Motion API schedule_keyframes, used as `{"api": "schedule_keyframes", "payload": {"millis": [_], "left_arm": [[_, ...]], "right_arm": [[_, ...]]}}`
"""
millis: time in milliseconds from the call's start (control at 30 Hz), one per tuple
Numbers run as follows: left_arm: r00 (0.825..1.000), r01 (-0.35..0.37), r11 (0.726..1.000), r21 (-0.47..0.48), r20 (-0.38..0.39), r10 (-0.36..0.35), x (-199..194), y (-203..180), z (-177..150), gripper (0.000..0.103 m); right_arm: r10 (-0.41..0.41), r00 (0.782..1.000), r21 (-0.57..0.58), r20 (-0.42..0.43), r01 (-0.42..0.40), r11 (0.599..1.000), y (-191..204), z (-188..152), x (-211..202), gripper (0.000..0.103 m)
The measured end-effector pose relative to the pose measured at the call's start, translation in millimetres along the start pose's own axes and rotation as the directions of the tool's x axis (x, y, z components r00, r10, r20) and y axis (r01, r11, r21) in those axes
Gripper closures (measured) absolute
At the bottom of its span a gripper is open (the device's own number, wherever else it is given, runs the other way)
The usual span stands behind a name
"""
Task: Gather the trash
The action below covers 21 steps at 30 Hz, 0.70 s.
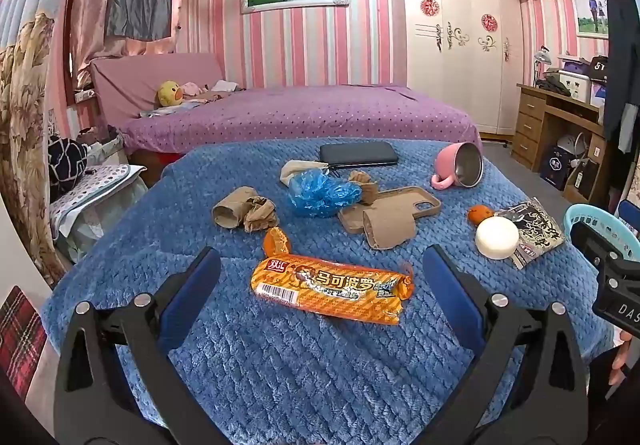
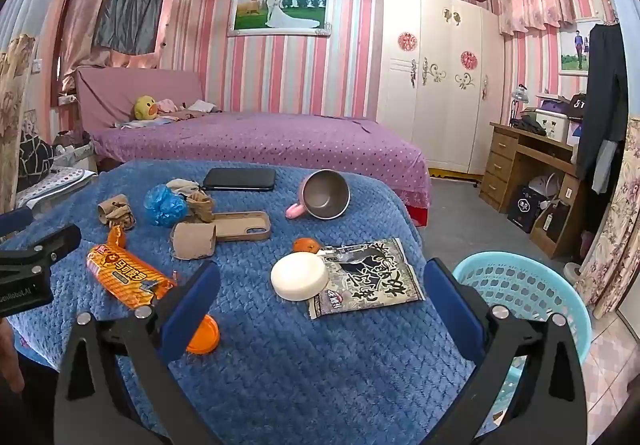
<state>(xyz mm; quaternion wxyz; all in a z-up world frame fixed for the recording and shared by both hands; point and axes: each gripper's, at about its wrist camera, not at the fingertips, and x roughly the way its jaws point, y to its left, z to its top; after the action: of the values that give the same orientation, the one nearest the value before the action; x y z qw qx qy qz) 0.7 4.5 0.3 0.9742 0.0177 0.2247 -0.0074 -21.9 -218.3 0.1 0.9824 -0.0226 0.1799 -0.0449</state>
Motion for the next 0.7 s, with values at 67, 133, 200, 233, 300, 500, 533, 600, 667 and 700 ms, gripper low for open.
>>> {"api": "schedule_keyframes", "payload": {"millis": [67, 133, 200, 233, 300, 500, 533, 600, 667, 700], "left_arm": [[1.000, 0.000, 1.000, 0.001, 0.001, 0.000, 0.0, 0.0, 0.1, 0.005], [1.000, -0.002, 1.000, -0.001, 0.001, 0.002, 2.2, 0.0, -1.4, 0.005], [1.000, -0.006, 1.000, 0.001, 0.004, 0.006, 0.2, -1.8, -0.8, 0.005], [1.000, -0.006, 1.000, 0.001, 0.004, 0.006, 0.1, -1.8, -0.8, 0.005], [1.000, -0.007, 1.000, 0.001, 0.004, 0.007, 0.4, -1.6, -0.8, 0.005], [1.000, -0.015, 1.000, 0.000, 0.006, 0.015, -0.5, 0.0, -1.0, 0.005], [1.000, -0.017, 1.000, 0.000, 0.005, 0.017, 0.0, -0.2, -1.2, 0.005], [1.000, -0.018, 1.000, 0.001, 0.005, 0.018, 0.6, -0.5, -1.5, 0.005], [1.000, -0.020, 1.000, 0.003, 0.005, 0.020, 1.2, -0.7, -1.8, 0.005], [1.000, -0.022, 1.000, 0.004, 0.005, 0.022, 1.3, -0.9, -2.0, 0.005]], "right_arm": [[0.000, 1.000, -0.001, 0.000, 0.000, 1.000, -4.1, -0.4, -2.6, 0.004], [0.000, 1.000, -0.001, -0.003, 0.000, 1.000, -5.0, -0.7, -1.7, 0.004], [-0.001, 1.000, -0.001, -0.004, 0.001, 1.000, -6.4, 1.4, -3.1, 0.004], [-0.004, 1.000, -0.005, -0.002, 0.004, 1.000, -5.0, 0.1, -2.3, 0.004], [-0.005, 1.000, -0.007, 0.000, 0.005, 1.000, -3.7, -0.9, -1.9, 0.004], [-0.006, 1.000, -0.007, 0.000, 0.006, 1.000, -3.7, -0.9, -1.9, 0.004], [-0.005, 1.000, -0.007, -0.001, 0.005, 1.000, -4.0, -0.9, -1.8, 0.004], [-0.004, 1.000, -0.005, -0.001, 0.004, 1.000, -4.0, -1.4, -1.2, 0.004], [-0.005, 1.000, -0.005, -0.001, 0.005, 1.000, -3.2, -2.1, -0.2, 0.004], [-0.004, 1.000, -0.003, -0.003, 0.004, 1.000, -3.4, -2.3, 0.5, 0.004]]}}
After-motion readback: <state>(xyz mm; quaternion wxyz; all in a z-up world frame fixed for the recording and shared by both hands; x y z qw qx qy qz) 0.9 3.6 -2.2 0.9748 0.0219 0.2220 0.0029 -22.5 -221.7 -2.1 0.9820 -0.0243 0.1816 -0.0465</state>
